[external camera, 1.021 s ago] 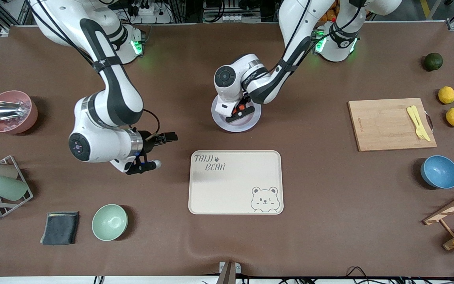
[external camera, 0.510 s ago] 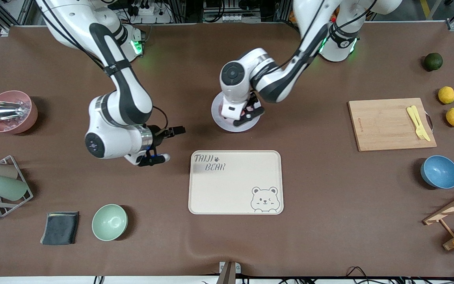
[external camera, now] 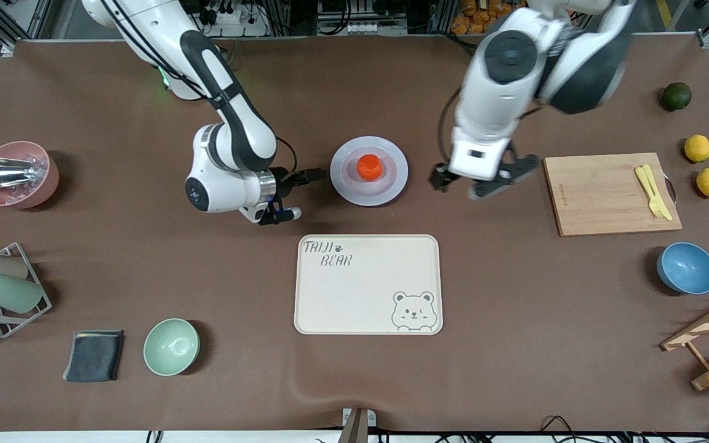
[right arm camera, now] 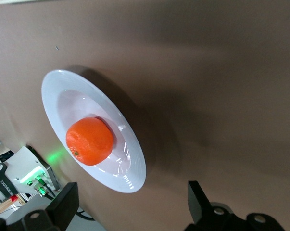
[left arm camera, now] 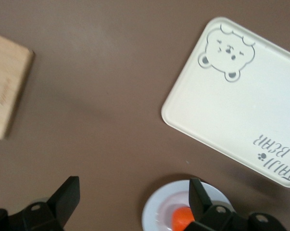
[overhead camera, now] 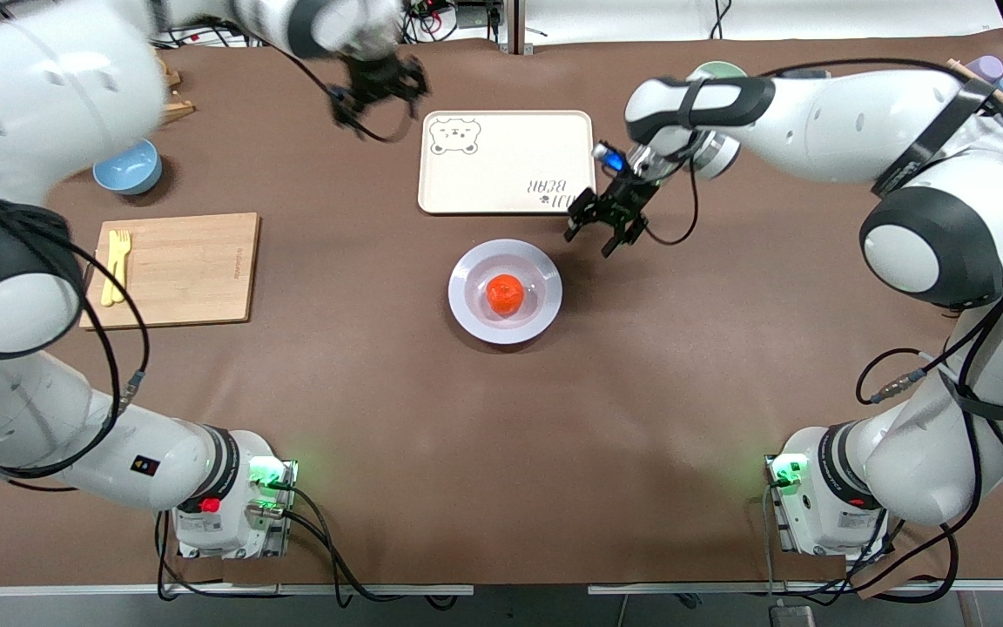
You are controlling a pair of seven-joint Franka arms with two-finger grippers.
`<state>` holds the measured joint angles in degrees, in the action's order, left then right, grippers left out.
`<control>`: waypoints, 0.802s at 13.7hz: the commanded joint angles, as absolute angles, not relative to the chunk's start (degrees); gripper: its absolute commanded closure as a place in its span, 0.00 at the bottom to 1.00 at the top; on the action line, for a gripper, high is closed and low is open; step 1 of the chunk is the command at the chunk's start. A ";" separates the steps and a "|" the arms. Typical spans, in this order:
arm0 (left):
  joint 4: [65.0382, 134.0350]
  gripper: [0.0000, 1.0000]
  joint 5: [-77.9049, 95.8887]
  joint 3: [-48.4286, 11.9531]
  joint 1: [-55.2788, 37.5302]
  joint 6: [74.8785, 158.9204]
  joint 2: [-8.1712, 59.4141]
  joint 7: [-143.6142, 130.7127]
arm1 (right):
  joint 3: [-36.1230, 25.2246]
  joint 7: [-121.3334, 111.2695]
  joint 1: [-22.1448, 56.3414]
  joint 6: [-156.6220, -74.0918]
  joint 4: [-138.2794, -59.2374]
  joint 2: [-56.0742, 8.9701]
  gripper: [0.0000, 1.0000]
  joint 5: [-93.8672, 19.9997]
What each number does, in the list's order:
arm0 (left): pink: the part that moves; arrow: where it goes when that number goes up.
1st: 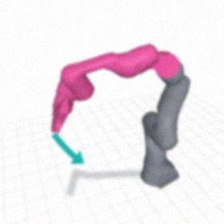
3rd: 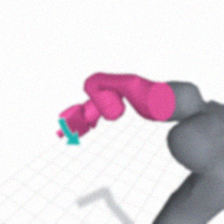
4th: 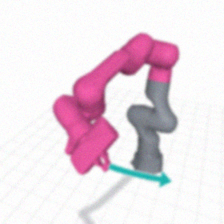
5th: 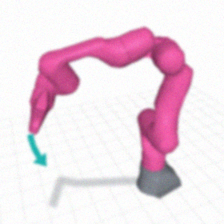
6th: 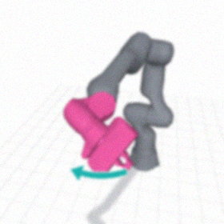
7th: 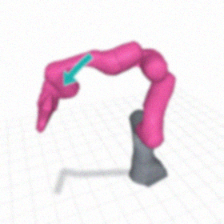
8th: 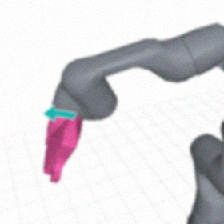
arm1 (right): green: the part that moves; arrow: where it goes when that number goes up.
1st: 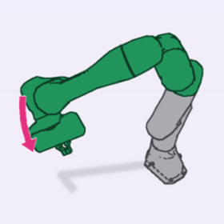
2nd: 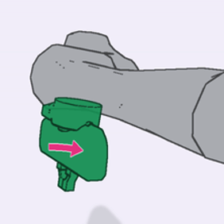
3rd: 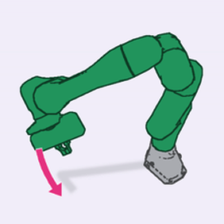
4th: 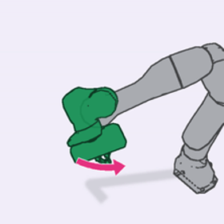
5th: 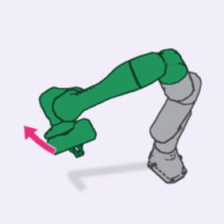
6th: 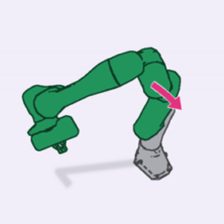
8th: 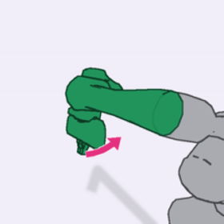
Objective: Place orange and plate with both arms
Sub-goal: 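Release the orange and withdraw the left gripper while the right gripper grips the plate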
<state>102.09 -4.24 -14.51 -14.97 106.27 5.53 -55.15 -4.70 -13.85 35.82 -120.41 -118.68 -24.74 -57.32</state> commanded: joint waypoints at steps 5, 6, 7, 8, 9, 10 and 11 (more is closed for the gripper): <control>103.27 0.00 -3.52 -14.59 1.21 99.06 -3.95 -21.58 | -5.19 -32.32 41.04 -125.86 -126.38 -25.48 0.00 -79.87; 103.27 0.00 -3.43 -14.59 4.10 98.70 -4.74 -16.40 | -5.19 -33.56 41.65 -125.86 -126.39 -26.10 0.00 -81.55; 103.10 0.00 -3.43 -14.59 6.57 98.09 -5.44 -11.91 | -5.19 -34.36 42.01 -125.86 -126.39 -26.71 0.00 -82.95; 102.31 0.00 -3.25 -14.59 8.68 97.48 -5.45 -7.95 | -5.19 -35.15 42.97 -125.86 -126.30 -27.07 0.00 -84.71; 101.35 0.00 -3.25 -14.59 10.70 95.82 -5.45 -5.39 | -5.19 -36.20 43.85 -125.86 -126.30 -27.68 0.00 -86.64; 100.64 0.00 -3.08 -14.59 12.03 94.67 -5.45 -4.14 | -5.19 -37.69 44.55 -125.95 -126.30 -28.56 0.00 -88.92; 99.85 0.00 -2.47 -14.59 13.17 94.31 -5.45 -3.96 | -5.19 -40.49 45.34 -125.86 -126.30 -29.61 0.00 -91.90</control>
<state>101.41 -4.13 -13.87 11.16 96.40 -4.89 -5.84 -4.69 -36.22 43.21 -125.41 -126.14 -28.06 -86.94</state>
